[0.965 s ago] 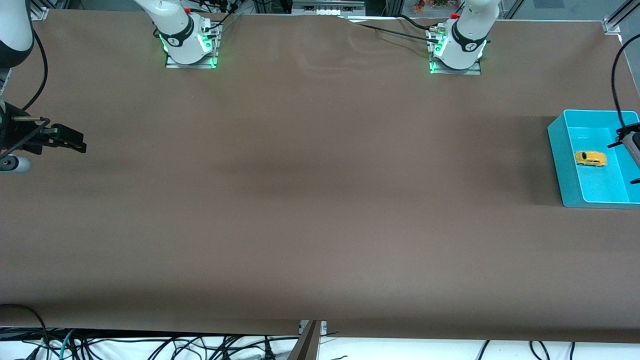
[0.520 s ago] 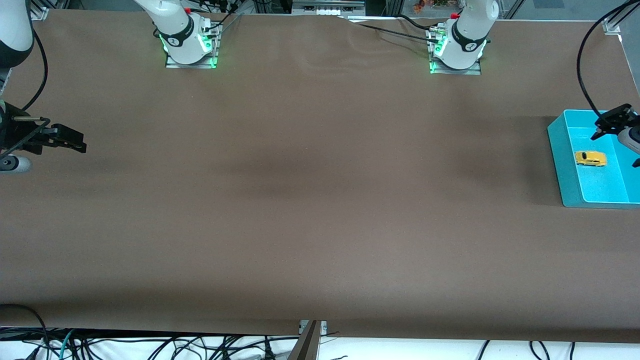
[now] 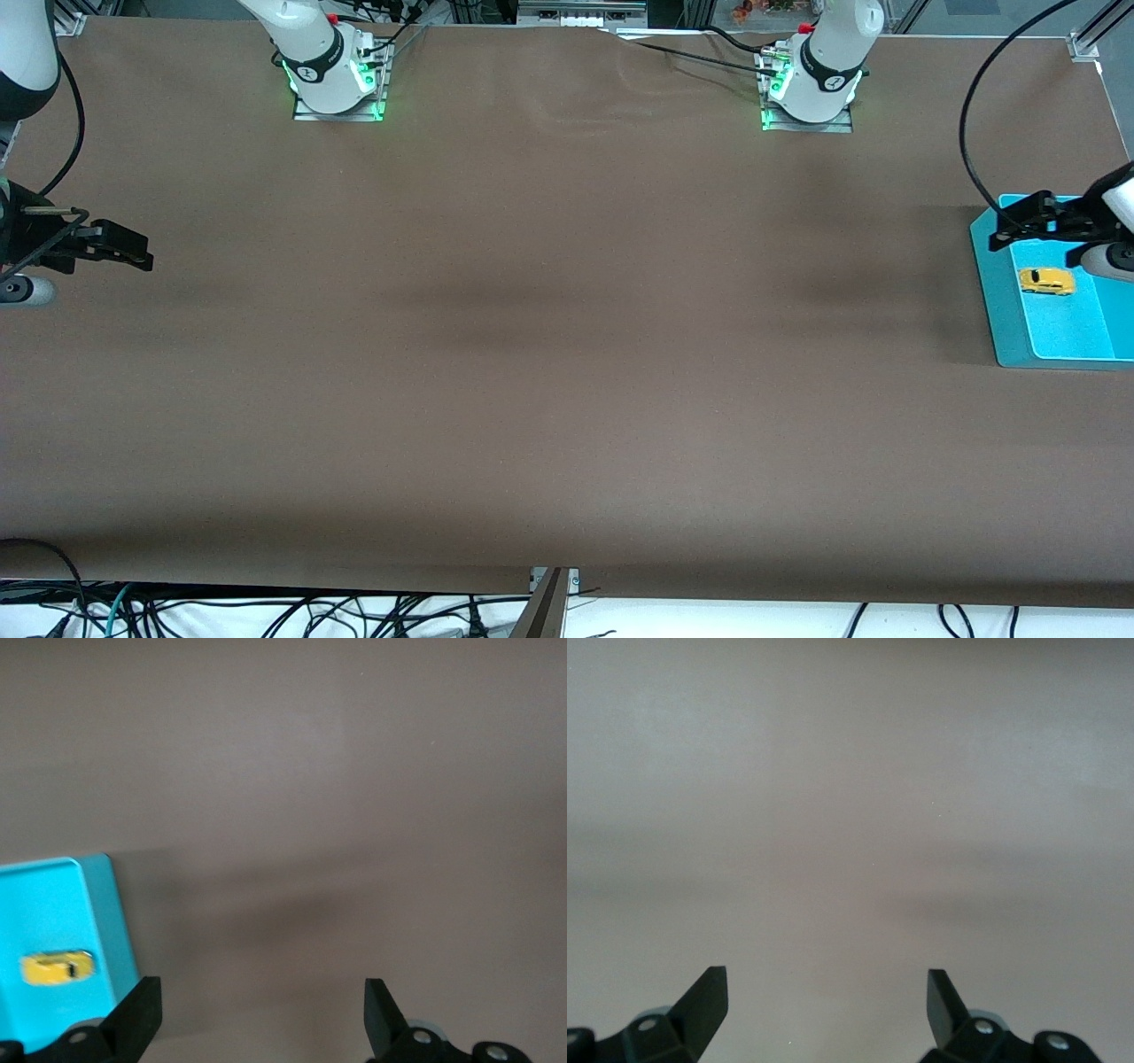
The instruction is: Wind and store yellow beetle car
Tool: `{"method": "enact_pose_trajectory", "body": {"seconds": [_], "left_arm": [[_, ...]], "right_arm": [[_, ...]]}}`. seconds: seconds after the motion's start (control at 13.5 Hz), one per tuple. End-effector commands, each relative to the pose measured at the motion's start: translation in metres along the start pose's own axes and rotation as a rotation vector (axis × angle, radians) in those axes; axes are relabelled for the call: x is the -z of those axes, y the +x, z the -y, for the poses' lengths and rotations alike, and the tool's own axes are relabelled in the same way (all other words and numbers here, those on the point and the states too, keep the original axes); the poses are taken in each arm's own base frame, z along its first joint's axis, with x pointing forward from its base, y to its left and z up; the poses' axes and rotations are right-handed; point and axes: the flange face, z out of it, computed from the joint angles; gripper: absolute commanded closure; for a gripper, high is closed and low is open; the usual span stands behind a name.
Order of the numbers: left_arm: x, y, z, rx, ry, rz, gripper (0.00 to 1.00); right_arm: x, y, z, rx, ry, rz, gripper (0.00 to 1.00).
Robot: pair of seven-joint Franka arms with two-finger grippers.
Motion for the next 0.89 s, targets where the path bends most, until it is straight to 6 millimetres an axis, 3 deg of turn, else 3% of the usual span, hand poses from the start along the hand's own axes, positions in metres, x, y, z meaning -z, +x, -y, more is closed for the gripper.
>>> {"method": "enact_pose_trajectory", "body": {"seconds": [0.0,0.82], "left_arm": [[-0.001,-0.022,-0.028,0.105,-0.032,-0.002,0.0],[0.006,-0.042,-0.036,0.08,0.073,0.005,0.0]], "right_arm": [[0.003,-0.002,0.0,0.007,0.007,-0.008,0.01],[0.003,-0.002,0.0,0.007,0.007,-0.008,0.01]]}}
